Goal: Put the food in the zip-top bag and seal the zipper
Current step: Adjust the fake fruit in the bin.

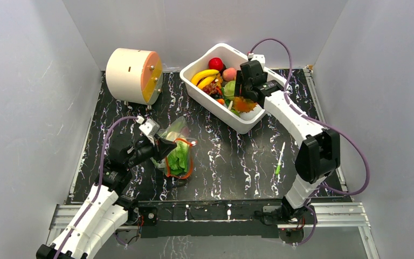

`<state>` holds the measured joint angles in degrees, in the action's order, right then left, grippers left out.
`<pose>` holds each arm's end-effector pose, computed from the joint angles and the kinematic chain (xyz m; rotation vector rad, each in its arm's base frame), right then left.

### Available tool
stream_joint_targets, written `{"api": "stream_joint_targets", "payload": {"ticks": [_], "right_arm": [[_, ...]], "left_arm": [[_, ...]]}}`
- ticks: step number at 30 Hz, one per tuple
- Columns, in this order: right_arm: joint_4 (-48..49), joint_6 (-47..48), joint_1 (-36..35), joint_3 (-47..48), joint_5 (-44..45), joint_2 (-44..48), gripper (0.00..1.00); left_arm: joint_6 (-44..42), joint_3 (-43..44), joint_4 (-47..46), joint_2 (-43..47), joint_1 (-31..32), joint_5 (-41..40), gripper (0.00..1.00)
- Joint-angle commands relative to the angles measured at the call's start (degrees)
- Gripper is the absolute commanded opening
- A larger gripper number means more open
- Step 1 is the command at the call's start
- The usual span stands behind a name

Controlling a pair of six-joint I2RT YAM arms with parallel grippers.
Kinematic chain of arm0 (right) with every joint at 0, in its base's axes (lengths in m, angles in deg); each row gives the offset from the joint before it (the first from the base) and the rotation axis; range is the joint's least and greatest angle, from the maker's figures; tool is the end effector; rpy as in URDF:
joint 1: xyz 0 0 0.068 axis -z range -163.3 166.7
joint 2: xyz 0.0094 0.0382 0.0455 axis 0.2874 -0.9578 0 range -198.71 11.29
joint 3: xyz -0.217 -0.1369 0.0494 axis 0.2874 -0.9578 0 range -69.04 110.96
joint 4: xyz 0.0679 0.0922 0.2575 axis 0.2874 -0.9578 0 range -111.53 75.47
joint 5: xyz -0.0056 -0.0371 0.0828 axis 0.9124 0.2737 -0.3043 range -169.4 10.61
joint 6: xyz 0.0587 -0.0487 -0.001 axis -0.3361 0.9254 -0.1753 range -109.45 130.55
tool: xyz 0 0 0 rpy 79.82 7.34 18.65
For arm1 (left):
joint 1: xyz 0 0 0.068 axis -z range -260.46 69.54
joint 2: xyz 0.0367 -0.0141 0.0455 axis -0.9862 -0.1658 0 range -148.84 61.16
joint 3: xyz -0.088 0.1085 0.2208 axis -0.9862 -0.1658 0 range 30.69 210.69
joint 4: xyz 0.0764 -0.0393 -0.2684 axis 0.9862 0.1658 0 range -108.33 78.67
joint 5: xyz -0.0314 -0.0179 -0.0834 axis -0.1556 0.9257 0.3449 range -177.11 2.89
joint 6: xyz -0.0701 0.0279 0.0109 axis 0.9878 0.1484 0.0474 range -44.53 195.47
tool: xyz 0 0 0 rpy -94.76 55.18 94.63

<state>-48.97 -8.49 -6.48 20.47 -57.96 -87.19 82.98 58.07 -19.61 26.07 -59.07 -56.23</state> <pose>0.4021 0.1465 0.2883 0.1022 2.2630 -0.0485 0.1877 -0.1092 0.2676 0.6165 1.6226 -0.8265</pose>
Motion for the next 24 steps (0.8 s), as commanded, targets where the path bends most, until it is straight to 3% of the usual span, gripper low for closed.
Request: {"api": "stream_joint_targets", "payload": {"ticks": [1, 17, 24], "right_arm": [[7.4, 0.4, 0.4, 0.6, -3.7, 4.6, 0.35], [15.2, 0.0, 0.4, -12.3, -19.3, 20.4, 0.33], [19.2, 4.6, 0.4, -17.5, -16.4, 23.8, 0.33]], "left_arm": [[2.7, 2.1, -3.3, -0.3, 0.2, 1.3, 0.0], [10.1, 9.9, -2.9, -7.3, 0.1, -4.9, 0.0], [7.6, 11.0, -1.6, -9.1, 0.1, -7.6, 0.0]]}}
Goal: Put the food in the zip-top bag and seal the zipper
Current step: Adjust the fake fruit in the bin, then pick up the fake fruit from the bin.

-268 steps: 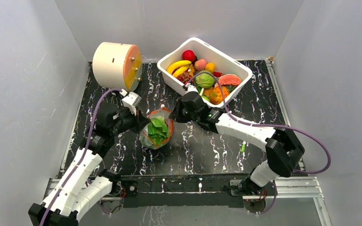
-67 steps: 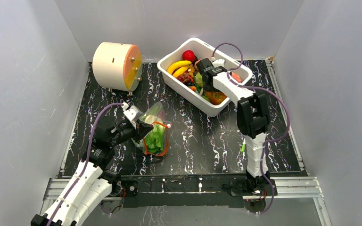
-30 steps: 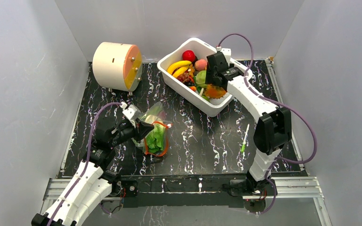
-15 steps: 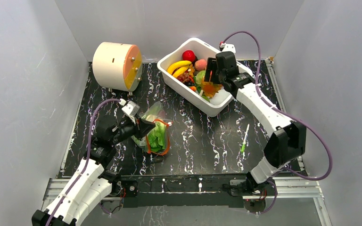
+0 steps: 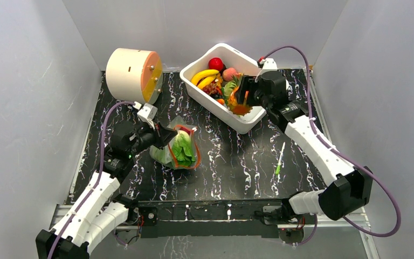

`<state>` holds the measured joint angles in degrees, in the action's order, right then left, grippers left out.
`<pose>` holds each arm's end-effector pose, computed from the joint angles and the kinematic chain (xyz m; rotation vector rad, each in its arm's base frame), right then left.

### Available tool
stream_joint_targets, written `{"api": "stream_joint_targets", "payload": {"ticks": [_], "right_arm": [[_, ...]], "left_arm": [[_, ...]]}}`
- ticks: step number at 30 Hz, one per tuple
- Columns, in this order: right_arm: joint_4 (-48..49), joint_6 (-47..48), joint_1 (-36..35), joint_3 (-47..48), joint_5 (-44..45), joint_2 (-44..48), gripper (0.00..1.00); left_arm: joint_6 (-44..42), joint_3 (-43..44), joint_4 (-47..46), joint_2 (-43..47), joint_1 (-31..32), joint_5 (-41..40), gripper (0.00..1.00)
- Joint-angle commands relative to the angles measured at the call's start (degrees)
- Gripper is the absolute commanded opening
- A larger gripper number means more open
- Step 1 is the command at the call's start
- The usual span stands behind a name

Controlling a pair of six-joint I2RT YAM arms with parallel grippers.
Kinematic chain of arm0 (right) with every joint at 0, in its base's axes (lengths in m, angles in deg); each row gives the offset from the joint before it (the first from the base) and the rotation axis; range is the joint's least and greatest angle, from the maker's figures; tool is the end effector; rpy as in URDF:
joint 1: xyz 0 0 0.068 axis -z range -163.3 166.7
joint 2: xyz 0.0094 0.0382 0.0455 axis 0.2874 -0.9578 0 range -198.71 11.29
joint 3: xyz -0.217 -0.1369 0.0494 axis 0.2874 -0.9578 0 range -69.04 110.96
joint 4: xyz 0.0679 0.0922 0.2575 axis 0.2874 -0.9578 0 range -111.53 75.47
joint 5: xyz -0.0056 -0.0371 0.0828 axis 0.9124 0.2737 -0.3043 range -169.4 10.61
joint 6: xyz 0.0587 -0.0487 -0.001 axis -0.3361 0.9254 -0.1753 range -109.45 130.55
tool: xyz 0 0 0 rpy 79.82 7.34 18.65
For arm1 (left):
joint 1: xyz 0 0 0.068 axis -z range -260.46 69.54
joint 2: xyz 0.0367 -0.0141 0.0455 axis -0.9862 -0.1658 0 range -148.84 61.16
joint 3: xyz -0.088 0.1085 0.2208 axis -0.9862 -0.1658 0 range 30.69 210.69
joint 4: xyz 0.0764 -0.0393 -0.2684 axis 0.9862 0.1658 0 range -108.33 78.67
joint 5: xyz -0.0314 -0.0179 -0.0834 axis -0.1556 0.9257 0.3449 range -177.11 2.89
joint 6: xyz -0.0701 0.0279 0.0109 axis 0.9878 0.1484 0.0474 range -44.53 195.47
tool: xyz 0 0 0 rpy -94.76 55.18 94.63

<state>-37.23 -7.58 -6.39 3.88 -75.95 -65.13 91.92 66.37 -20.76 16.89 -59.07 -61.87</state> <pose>0.3280 0.1356 0.3409 -0.0505 2.0490 0.3913 0.2169 -0.1146 0.2948 0.4168 1.6921 -0.8592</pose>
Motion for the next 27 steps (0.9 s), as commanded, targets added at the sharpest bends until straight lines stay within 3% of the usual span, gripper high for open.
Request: {"api": "stream_joint_targets", "payload": {"ticks": [1, 6, 9, 13, 16, 17, 23, 27], "right_arm": [[8.3, 4.8, 0.4, -0.7, 3.7, 1.0, 0.33], [9.3, 6.5, 1.2, 2.9, 13.4, -9.7, 0.37], [13.0, 8.7, 1.6, -0.4, 15.6, -14.1, 0.39], [5.3, 9.6, 2.6, 7.5, 19.0, -20.7, 0.59], [-0.7, 10.5, 2.6, 17.2, 13.4, -23.0, 0.78], [-1.0, 10.3, 2.6, 19.3, 12.1, -24.9, 0.79], [-0.5, 10.6, 2.6, 29.2, 0.4, -31.3, 0.8], [2.6, 11.0, 2.6, 34.8, -5.7, -37.7, 0.68]], "left_arm": [[-2.7, 2.7, -0.3, 0.1, 0.1, -1.9, 0.0], [-12.9, 1.8, 3.1, 2.6, 0.2, 1.6, 0.0], [-14.8, 0.8, 4.2, 3.9, 0.1, 3.2, 0.0], [-14.6, -2.1, 2.5, 5.5, 0.1, 4.7, 0.0], [-14.8, -1.9, 3.3, 6.0, 0.2, 4.3, 0.0], [-14.6, -1.7, 3.3, 6.0, 0.1, 4.4, 0.0], [-12.9, -1.7, 3.4, 5.6, 0.1, 4.1, 0.0], [-12.7, -1.5, 3.6, 5.4, 0.1, 3.9, 0.0]]}}
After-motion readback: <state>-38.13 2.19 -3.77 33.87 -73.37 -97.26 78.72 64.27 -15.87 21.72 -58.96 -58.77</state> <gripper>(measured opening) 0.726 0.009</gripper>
